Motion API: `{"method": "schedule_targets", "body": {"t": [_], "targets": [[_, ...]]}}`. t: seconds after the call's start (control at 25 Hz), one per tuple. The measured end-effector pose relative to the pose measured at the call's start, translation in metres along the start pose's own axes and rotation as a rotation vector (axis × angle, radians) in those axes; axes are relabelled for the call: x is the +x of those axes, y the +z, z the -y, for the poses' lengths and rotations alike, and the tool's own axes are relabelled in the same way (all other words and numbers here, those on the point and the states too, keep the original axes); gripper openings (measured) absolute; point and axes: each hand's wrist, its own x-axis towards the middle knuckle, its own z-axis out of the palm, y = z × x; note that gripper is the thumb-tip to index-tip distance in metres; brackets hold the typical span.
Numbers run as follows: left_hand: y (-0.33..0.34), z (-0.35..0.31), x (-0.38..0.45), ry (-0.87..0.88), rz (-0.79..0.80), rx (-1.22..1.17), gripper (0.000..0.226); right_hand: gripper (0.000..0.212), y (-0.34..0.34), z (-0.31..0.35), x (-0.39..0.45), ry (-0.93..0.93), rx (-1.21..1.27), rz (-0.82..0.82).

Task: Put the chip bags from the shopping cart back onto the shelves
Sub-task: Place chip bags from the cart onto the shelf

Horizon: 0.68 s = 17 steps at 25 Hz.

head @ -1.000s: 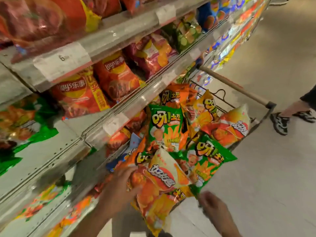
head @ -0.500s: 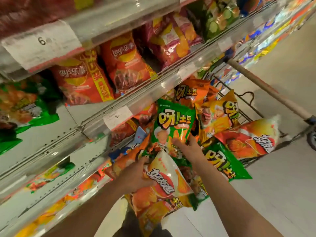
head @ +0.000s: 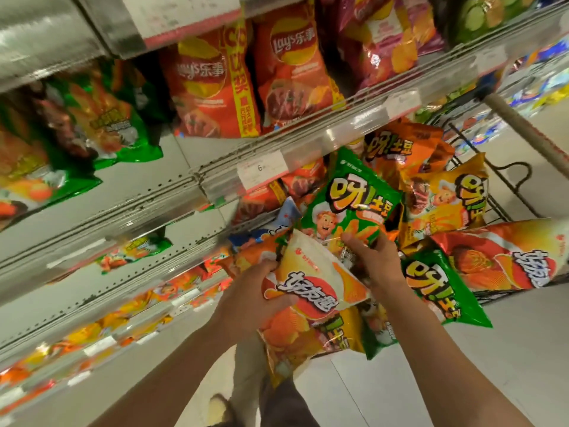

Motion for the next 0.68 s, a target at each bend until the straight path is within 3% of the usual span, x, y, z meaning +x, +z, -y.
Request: {"method": "schedule_targets", "body": {"t": [0.08,0.28,0.44,0.56,0.68], "targets": [[-0.01,0.01,-0.015,-0.042,-0.053,-0.13,0.084,0.04,0.002,0.008,-0.009,-0.043,-0.007,0.021],[-0.036,0.047,-0.063,-0.112,-0.328,-0.31,0.039,0.041,0.015,0.011,-0.058,-0.138,-0.084,0.022],[-0.052,0.085,-0.128,-0.063,-0.468,-0.543,0.033,0.013,0.035,-0.008,-0.133,-0.264,-0.187,0.008],[-0.06,0.117,-0.184,-0.023,-0.538,-0.696,0.028,0.013,0.061,-0.027,-0.186,-0.29,-0.206,0.088],[-0.062,0.151,-0.236,-0.075,-0.608,-0.822,0.033,0.033,0.09,-0.05,-0.224,-0.235,-0.243,0.184]]}}
